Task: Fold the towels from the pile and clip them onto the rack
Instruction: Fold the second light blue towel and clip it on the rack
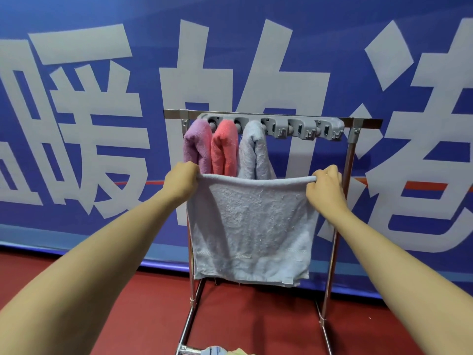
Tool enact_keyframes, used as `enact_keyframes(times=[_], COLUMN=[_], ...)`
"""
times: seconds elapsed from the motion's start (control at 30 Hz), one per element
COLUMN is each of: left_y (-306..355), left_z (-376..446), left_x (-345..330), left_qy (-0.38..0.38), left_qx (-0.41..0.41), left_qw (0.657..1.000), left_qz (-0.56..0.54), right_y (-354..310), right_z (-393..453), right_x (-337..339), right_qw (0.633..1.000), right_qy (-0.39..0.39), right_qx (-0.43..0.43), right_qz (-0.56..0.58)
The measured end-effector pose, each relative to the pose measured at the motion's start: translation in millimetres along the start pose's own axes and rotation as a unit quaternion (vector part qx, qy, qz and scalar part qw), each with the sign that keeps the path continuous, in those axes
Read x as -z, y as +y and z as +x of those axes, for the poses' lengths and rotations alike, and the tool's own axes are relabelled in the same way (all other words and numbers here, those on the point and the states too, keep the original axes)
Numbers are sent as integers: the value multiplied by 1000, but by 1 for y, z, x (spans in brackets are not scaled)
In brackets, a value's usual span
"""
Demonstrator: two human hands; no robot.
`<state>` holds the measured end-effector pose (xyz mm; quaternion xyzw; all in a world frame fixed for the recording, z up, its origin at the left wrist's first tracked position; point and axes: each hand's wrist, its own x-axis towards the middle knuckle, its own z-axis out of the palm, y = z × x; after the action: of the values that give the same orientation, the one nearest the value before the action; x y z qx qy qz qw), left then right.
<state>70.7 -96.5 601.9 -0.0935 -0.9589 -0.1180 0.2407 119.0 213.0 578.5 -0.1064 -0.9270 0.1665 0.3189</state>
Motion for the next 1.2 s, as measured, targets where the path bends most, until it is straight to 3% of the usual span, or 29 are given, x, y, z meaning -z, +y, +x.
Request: enact_keyframes(times=[0.3, 0.43, 0.57, 0.7, 1.0, 1.2], left_y=[-3, -5, -10, -17, -17, -21], left_z=[-2, -1, -1, -2, 2, -4], left_x=[2, -3, -10, -11, -4, -9], left_qy=[5, 15, -14, 9, 45, 64], left_qx=[-8, -11, 12, 6, 7, 7], left_qw=[999, 998, 998, 995, 994, 993], left_qz=[53, 58, 62, 103, 98, 98], right_y=[4, -2, -7, -10, -9, -10], right_z=[1, -1, -3, 0, 1, 1], right_x=[-4, -3, -4, 0, -2, -6], right_qw=[993, 993, 995, 999, 995, 997], right_qy=[58, 43, 64, 38, 39, 50], right_qx=[50, 24, 3, 11, 25, 9], right_qz=[-85, -110, -75, -14, -93, -57])
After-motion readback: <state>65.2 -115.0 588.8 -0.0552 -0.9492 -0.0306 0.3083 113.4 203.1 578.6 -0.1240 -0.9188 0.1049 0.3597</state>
